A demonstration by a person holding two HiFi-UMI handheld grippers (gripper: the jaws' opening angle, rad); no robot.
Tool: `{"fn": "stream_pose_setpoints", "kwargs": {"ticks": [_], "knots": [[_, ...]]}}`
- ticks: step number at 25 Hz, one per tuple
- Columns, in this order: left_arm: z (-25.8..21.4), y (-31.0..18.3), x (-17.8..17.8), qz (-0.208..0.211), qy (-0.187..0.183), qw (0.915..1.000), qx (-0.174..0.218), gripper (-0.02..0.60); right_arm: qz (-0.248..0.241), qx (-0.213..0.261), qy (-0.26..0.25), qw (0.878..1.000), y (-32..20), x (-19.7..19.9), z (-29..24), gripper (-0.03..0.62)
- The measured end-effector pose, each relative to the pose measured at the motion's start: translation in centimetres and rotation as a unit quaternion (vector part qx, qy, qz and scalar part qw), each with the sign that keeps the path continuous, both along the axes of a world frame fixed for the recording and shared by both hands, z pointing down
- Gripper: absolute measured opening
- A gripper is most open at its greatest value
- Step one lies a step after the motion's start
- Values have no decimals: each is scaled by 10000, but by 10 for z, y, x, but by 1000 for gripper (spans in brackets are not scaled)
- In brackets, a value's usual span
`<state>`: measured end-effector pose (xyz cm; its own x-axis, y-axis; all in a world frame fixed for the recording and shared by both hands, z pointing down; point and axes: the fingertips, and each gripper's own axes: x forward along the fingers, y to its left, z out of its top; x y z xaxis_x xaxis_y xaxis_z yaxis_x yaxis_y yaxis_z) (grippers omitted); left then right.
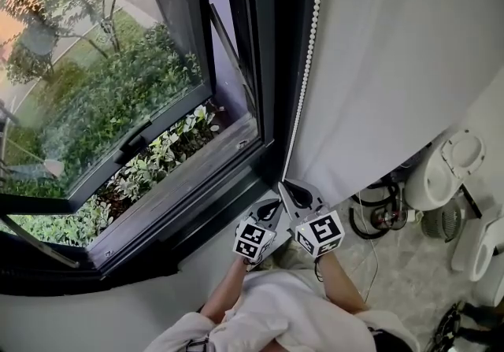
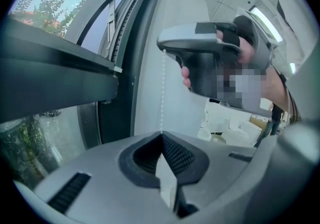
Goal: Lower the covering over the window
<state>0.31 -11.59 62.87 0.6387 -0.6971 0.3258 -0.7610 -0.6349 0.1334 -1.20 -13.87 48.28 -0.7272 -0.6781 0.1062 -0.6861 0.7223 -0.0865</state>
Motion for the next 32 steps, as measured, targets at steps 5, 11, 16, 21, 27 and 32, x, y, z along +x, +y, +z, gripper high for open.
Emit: {"fn": "stream_pose_setpoints", "kwargs": {"ticks": [5, 11, 16, 21, 27, 32], "knots": [[14, 11, -3, 26, -162, 9998, -141, 14, -32, -152, 11, 9999, 7, -2, 17, -3], [4, 27, -10, 84, 93, 9997, -186, 104, -46, -229, 3, 9997, 13, -2, 27, -3], [-37, 31, -21, 94, 30, 9999, 141, 126, -19, -355, 18, 9994, 19, 3, 40, -3], [-99, 30, -29, 84, 186, 9971, 734, 124, 17, -487, 35, 9988, 27, 5, 52, -3], [-178, 26, -23, 194, 605, 9875, 1441, 124, 44, -580, 88, 9983, 32, 5, 64, -3], [-220, 15, -17, 292, 722, 9802, 1821, 124, 49, -565, 85, 9984, 32, 2, 64, -3]]}}
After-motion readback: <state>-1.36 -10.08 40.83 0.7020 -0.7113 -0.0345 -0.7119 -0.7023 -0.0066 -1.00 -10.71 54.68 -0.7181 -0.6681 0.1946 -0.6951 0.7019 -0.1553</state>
